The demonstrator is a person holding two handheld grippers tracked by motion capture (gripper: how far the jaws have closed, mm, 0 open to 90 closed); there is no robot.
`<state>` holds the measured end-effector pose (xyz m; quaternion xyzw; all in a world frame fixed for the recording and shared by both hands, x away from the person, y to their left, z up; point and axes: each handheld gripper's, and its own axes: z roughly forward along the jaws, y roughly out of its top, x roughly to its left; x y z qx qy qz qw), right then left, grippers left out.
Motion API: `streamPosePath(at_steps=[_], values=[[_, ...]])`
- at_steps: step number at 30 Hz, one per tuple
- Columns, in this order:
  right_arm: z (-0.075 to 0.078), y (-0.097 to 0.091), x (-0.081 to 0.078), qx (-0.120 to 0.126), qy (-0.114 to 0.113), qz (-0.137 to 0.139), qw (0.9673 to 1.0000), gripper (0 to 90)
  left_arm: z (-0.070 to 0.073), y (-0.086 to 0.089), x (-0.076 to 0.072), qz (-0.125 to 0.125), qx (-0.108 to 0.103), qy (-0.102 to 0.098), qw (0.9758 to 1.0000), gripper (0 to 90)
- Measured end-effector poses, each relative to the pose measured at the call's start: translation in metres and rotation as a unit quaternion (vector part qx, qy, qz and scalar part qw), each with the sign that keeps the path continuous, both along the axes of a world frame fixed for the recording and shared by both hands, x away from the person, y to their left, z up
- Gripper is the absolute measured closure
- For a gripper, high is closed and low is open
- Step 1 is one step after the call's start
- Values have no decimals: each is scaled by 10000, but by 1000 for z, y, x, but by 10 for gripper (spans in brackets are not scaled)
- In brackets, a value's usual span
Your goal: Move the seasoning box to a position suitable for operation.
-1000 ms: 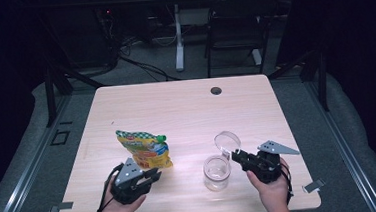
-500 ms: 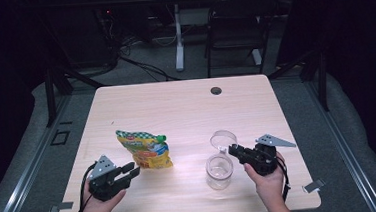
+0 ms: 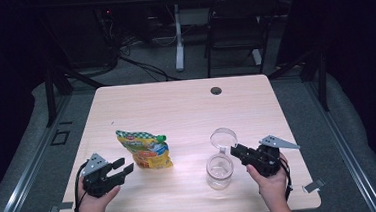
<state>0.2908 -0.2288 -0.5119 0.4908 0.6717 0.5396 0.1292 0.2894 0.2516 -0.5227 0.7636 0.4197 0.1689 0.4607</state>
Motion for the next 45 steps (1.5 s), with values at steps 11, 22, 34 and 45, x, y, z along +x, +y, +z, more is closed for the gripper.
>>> streamPosePath(at_steps=[11,22,34,45], values=[[6,-9,-28,-246,-78,-8,9997,599,2,7,27,-275,90,-151,9995,460],[5,-14,-37,-188,-101,-113,9997,571,-3,5,46,-752,-90,93,9971,390],[1,-21,-36,2,-28,-242,9997,568,1,4,38,-862,-198,-7,9961,493],[-4,-22,-32,122,58,-252,9996,567,5,-10,18,-1070,-83,23,9942,671]])
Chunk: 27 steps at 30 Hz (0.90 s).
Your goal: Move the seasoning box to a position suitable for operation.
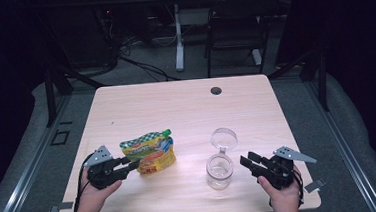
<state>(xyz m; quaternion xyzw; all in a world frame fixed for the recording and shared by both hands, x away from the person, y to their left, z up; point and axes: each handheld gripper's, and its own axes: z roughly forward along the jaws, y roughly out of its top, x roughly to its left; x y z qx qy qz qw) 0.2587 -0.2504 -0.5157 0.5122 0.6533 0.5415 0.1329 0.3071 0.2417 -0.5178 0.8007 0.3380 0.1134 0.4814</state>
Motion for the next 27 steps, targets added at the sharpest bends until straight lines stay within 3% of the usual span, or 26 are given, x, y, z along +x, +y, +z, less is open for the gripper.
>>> streamPosePath(at_steps=[6,10,15,17,19,27], values=[[-2,0,1,-19,22,10,10000,568,-1,-10,-8,-157,-68,-8,9999,733],[-2,0,1,-18,15,8,10000,568,-2,-14,-8,-130,-81,-17,9999,724],[-2,-1,1,-34,20,22,10000,568,-5,-16,-4,-132,-112,95,9998,657],[-3,-1,2,-43,35,19,10000,568,-9,-17,0,-141,-175,253,9994,583],[-3,-1,2,-38,45,16,10000,568,-11,-18,2,-162,-176,278,9993,540],[-5,-1,2,-55,76,11,10000,565,-27,-25,13,-166,-297,645,9973,464]])
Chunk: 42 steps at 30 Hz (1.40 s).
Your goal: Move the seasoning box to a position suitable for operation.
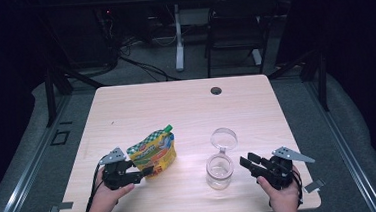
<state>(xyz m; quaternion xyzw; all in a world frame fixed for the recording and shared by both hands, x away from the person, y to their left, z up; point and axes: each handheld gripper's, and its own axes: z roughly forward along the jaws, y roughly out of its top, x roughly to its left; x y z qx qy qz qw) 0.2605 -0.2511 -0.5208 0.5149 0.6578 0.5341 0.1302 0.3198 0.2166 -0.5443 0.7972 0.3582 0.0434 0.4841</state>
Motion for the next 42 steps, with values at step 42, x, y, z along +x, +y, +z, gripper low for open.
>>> streamPosePath(at_steps=[42], values=[[-2,0,1,-24,29,14,10000,554,-30,-18,20,-25,122,263,9996,392]])
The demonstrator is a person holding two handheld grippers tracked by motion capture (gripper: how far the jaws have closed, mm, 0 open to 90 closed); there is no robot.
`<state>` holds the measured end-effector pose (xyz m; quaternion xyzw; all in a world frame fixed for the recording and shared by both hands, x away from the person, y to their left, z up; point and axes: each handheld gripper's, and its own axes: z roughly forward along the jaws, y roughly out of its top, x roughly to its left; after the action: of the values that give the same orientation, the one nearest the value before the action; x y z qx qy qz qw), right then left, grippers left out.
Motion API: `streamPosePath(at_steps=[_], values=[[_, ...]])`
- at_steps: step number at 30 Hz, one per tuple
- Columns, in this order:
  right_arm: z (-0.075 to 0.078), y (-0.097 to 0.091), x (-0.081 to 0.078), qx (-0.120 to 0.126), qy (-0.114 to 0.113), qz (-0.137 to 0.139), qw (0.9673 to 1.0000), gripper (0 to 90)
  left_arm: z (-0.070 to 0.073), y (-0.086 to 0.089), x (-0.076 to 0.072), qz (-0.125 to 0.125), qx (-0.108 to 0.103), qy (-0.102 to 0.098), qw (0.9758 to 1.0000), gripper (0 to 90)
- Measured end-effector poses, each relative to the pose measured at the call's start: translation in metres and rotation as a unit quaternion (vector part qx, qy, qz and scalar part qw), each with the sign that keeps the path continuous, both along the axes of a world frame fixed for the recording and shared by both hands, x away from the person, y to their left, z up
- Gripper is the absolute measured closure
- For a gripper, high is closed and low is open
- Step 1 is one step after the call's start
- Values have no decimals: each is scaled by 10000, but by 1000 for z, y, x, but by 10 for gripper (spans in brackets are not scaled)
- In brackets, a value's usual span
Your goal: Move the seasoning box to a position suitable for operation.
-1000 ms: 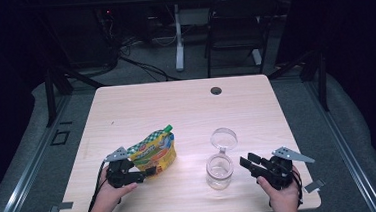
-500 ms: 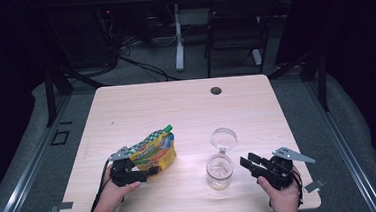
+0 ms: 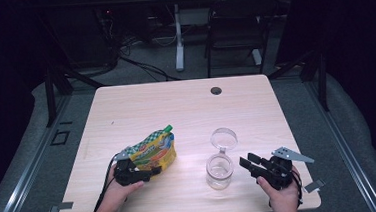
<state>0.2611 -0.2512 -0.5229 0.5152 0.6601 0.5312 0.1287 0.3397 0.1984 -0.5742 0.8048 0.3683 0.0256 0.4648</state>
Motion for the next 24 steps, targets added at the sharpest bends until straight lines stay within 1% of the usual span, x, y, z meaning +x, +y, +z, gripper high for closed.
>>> streamPosePath(at_steps=[3,4,7,16,19,21,23,24], values=[[0,0,0,-7,2,-4,10000,553,-4,-1,1,-1,80,55,10000,391],[0,0,0,3,2,-6,10000,553,-6,-1,1,58,71,101,9999,393],[0,0,0,-4,5,-12,10000,554,-8,-1,2,75,98,101,9999,395],[-2,2,1,-17,22,18,10000,553,-14,-1,2,74,-58,26,10000,397],[-2,2,2,-5,16,18,10000,553,-15,-1,3,60,-112,61,9999,392],[-3,2,2,-12,27,8,10000,553,-15,-1,4,54,-94,90,9999,387],[-3,1,2,-44,43,8,10000,553,-15,-2,4,51,-96,72,9999,386],[-3,1,1,-21,28,9,10000,553,-15,-2,4,51,-94,70,9999,386]])
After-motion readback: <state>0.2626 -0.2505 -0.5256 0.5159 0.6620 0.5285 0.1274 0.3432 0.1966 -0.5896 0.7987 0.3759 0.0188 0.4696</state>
